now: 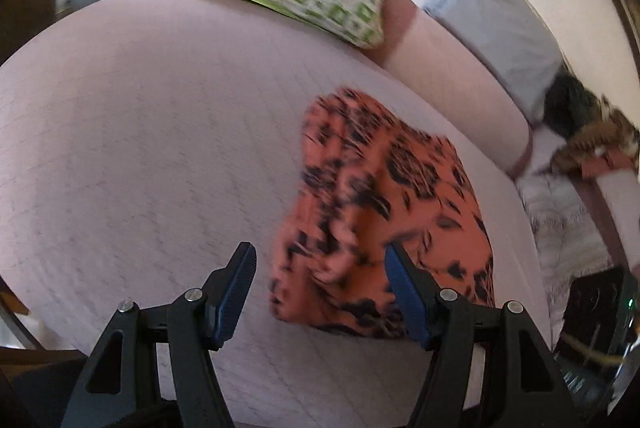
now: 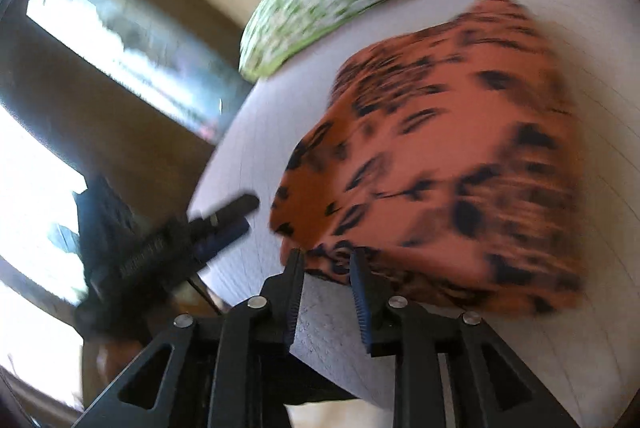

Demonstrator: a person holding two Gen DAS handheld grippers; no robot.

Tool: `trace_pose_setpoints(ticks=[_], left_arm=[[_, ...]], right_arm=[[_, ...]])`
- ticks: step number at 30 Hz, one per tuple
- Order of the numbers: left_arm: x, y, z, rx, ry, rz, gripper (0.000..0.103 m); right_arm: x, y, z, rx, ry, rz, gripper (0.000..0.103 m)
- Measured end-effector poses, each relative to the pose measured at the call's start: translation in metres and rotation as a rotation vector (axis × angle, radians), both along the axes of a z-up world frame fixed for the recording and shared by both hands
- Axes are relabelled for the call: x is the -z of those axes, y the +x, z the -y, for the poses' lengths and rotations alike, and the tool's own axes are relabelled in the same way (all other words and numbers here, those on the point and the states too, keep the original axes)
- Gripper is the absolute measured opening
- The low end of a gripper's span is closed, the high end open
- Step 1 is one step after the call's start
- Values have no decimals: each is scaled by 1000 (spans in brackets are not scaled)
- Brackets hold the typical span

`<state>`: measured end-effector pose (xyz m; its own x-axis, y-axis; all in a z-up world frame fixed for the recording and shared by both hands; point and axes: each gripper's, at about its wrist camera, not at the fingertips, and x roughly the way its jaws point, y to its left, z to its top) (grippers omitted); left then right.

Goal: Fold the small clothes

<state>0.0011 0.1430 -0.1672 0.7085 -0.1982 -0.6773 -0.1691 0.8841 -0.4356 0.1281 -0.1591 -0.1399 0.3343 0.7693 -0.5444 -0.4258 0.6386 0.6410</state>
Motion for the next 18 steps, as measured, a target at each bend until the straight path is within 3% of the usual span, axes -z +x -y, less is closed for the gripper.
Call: trace_pose_setpoints(ticks=[6,9,12,15,16,18], left_arm=[[12,10,19,-10,87,-61,67],[7,13,27,0,127,-35,66],[2,17,31,7,165,-28,53],[5,24,34,18,190,-55,32],[9,28,33,19,187,-74,22],[14,32,29,19,157,-90,16]], right_arm=[[4,-4,44,68,95,-23,32],[6,-9,48,58,116,-23,32],[9,-6,49,51,133,-27,32],[15,-2,54,49,161,-44,32],[17,-1,54,49,163,-48,32],[22,1,58,53,172,-64,32]])
